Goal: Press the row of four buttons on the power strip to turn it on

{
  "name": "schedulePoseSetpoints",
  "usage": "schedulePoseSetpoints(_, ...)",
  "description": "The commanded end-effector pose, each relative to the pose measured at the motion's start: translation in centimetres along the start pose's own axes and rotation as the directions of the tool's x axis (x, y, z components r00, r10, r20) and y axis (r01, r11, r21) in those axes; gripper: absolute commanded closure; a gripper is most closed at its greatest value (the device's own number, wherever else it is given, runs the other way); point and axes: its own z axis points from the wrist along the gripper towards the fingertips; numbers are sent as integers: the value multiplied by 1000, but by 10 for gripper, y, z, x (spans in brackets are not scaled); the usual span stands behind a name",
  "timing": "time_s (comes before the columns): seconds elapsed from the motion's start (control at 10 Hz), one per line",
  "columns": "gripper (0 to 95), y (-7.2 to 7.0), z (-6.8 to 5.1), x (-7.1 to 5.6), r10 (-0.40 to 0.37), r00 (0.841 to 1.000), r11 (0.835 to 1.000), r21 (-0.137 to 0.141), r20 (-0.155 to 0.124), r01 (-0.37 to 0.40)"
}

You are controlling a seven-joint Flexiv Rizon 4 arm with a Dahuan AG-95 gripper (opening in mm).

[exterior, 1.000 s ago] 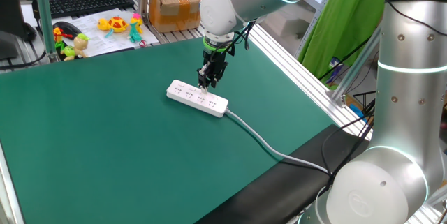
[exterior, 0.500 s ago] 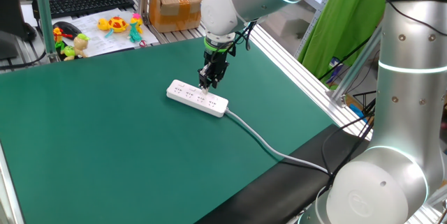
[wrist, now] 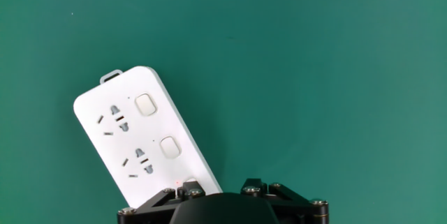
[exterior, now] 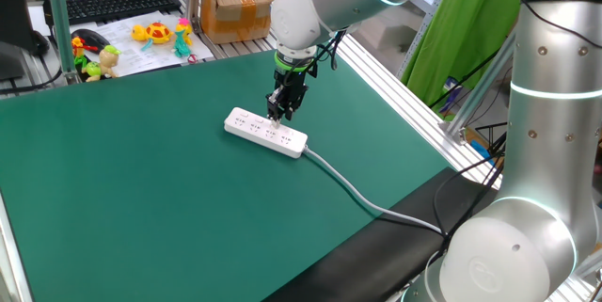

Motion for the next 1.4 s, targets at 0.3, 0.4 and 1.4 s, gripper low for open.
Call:
schedulePoseSetpoints(0.3, 570, 0, 5, 0, 4, 1000, 1000, 0, 2, -4)
schedulePoseSetpoints(0.4, 570, 0, 5, 0, 6, 1000, 1000, 0, 2, -6)
schedulePoseSetpoints(1.4, 570, -3, 11, -3, 7, 1000, 1000, -7, 4, -7)
